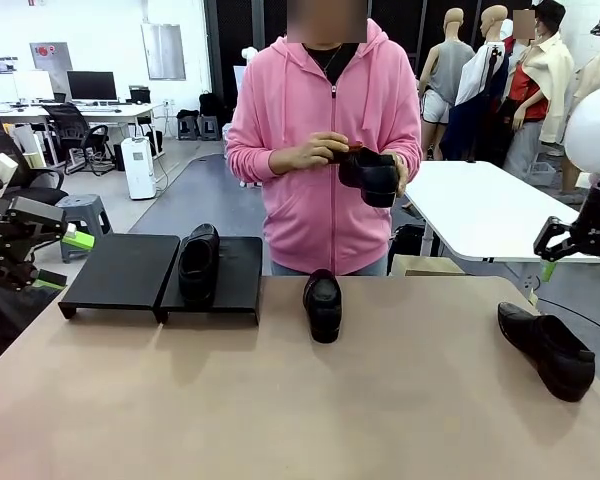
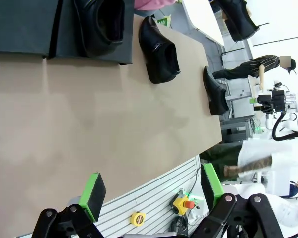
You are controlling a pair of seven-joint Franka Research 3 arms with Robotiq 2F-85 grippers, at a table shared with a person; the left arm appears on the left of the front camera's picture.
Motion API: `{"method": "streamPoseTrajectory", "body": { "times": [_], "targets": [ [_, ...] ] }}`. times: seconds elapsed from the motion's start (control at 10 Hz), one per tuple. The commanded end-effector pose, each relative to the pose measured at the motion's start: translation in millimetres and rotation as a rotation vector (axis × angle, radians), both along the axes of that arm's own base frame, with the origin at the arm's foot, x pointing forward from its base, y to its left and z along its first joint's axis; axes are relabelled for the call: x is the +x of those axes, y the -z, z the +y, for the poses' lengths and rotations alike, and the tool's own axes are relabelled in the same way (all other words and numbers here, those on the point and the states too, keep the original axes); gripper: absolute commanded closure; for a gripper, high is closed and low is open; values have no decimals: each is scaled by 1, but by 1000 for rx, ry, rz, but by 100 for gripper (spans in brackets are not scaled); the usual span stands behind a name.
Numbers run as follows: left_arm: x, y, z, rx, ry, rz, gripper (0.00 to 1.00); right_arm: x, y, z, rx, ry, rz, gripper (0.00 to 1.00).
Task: Organize the shoes by placing them on the stand.
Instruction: Pick up one Shoe and place it in the middle of the table.
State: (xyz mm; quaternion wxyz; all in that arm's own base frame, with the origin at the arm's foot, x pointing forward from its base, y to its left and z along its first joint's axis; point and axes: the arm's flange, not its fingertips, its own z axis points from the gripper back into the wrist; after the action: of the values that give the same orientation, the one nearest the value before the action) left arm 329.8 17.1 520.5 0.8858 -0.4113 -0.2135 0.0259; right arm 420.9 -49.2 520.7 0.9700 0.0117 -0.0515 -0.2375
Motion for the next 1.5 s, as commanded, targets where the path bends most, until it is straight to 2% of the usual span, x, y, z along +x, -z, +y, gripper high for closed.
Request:
{"method": "streamPoseTrajectory", "body": {
  "times": [0.0,0.2,0.3,0.4,0.6,0.8,1.1,1.4],
  "targets": [
    [0,-1,0,-22,0,-2,0,-6,-3,-3,10,2,-16,0],
    [0,-1,0,-22,0,-2,0,0,-1,-1,8,-3,-1,0],
    [0,-1,0,-22,0,-2,0,31,24,0,-36,-123,67,0],
    [0,-1,0,-22,0,-2,0,56,49,1,-33,-187,94,0],
    [0,-1,0,-22,0,-2,0,92,81,1,-47,-268,63,0],
    [0,-1,0,-22,0,-2,0,117,108,-4,-86,-279,87,0],
    [0,-1,0,-22,0,-2,0,139,140,-7,-80,-323,112,0],
    [0,-1,0,-22,0,-2,0,143,161,-3,-31,-316,163,0]
  ]
}}
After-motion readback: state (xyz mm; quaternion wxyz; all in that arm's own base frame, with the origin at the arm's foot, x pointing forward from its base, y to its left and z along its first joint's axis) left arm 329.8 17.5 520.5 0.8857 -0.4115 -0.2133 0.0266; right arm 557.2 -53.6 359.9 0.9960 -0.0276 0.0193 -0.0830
